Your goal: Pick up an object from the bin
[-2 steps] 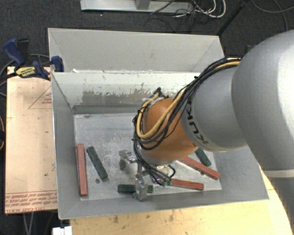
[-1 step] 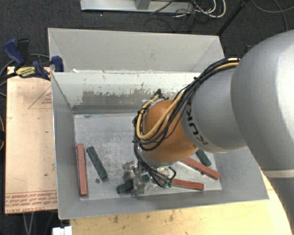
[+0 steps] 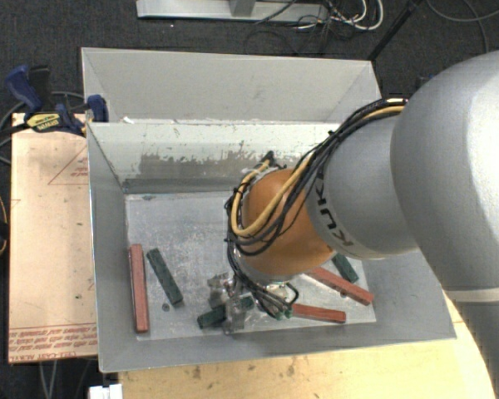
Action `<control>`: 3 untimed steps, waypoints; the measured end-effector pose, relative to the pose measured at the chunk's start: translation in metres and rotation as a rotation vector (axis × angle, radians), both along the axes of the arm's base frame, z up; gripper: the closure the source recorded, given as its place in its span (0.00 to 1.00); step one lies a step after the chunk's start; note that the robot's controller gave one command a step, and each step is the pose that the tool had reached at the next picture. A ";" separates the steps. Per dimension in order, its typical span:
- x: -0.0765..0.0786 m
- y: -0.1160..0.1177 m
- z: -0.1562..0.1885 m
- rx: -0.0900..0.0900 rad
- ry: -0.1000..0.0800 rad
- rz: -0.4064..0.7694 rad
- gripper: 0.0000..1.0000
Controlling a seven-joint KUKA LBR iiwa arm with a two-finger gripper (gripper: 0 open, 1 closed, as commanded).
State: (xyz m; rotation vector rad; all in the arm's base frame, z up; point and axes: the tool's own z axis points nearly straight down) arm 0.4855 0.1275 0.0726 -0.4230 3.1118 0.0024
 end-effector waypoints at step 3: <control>0.004 0.003 0.117 0.001 -0.005 -0.003 1.00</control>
Offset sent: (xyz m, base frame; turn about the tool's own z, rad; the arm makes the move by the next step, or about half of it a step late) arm 0.0000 0.0000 0.0355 0.0000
